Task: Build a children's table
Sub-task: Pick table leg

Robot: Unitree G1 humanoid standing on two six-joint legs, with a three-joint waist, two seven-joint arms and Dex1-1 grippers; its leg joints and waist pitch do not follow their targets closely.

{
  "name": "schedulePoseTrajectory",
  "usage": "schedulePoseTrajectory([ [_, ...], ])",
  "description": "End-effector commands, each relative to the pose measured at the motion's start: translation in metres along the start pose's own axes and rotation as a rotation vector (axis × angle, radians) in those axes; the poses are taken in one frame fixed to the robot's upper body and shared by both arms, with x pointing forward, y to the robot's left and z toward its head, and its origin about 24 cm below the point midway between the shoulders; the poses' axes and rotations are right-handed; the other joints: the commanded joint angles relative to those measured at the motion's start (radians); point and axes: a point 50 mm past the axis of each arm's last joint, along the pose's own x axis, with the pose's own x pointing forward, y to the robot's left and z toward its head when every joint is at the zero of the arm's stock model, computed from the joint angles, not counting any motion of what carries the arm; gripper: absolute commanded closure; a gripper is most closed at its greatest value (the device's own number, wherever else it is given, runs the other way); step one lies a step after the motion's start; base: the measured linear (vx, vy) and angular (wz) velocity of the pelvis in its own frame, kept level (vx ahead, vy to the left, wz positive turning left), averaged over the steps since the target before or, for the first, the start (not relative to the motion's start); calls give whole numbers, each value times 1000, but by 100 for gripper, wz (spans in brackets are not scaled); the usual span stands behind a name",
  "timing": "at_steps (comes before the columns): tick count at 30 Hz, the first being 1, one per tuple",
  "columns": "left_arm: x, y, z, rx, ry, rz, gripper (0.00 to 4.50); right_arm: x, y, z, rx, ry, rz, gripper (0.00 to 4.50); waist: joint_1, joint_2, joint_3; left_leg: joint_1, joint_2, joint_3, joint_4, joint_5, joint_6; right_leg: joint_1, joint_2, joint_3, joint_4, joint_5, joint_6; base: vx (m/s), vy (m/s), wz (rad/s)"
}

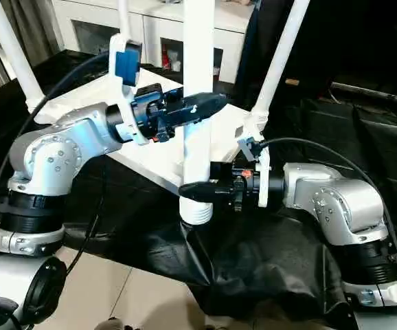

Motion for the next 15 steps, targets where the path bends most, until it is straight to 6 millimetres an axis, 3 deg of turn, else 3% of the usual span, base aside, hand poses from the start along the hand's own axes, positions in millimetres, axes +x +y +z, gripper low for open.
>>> schedulePoseTrajectory([
  [1,3,-6,1,10,9,-39,270,0,1,5,-10,1,19,107,4,-15,-76,4,10,11,-65,-118,29,75,-54,39,-79,-378,-80,0,0,0],
  [15,4,-6,-2,0,14,-39,270,4,4,4,-33,22,56,107,4,-16,-77,2,9,10,-65,-119,25,75,-54,37,-81,-401,-63,0,0,0],
])
